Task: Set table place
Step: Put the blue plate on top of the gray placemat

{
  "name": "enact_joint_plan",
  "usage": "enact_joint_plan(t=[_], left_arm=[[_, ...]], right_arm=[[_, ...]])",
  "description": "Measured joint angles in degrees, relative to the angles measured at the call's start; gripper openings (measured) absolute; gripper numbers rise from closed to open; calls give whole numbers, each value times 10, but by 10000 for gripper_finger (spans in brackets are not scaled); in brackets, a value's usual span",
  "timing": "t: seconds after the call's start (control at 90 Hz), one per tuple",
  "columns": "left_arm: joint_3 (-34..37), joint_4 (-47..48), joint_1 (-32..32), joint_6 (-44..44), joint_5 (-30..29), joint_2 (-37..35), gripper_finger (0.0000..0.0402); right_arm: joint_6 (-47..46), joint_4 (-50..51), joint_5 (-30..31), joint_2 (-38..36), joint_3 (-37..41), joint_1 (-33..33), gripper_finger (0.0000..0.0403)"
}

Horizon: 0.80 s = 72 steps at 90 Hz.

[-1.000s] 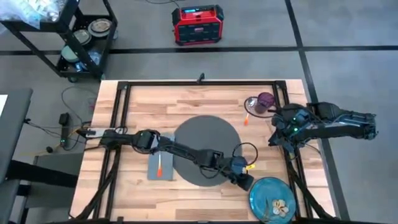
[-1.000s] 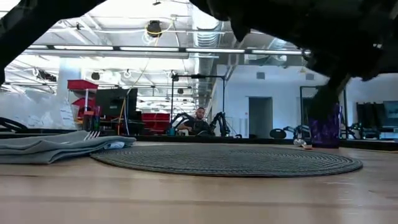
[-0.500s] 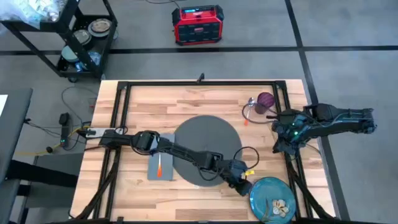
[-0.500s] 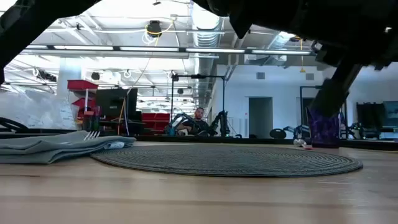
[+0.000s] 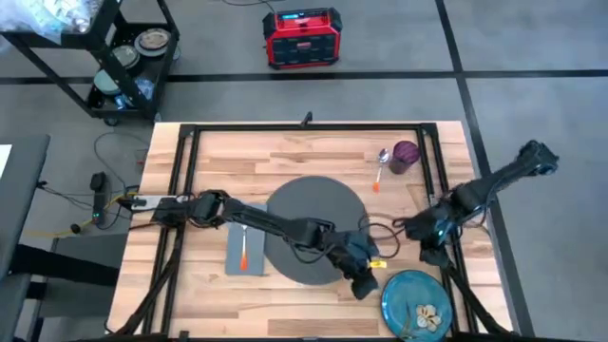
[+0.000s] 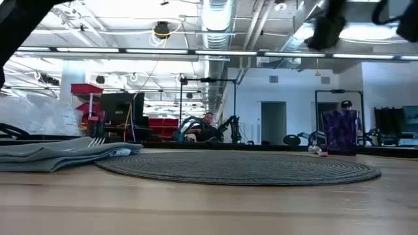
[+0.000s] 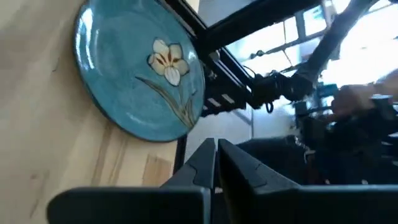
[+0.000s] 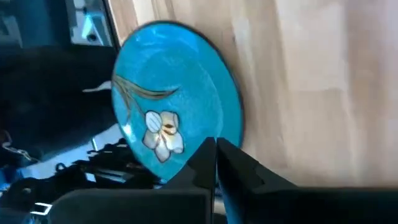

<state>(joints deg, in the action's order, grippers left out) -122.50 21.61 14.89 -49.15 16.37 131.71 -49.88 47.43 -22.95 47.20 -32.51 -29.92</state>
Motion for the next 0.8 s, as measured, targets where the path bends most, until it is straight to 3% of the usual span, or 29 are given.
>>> enact_joint_plan(t=[0.067,0.267,0.422,0.633,0.8], left_arm=[[0,36,1,28,-22,-30,0],[-1,138,9,91,-159,-126,0],[-1,174,5,121,-242,-153,0],[0,185,3,113,-248,-154,0],[0,192,1,107,-249,-154,0]], right_arm=[[-20,-38,5,15,27,-26,0],[-69,-174,8,80,90,-87,0],[-82,-255,7,145,104,-118,0],[-66,-333,-5,230,103,-125,0],[-24,-353,-29,259,102,-80,0]])
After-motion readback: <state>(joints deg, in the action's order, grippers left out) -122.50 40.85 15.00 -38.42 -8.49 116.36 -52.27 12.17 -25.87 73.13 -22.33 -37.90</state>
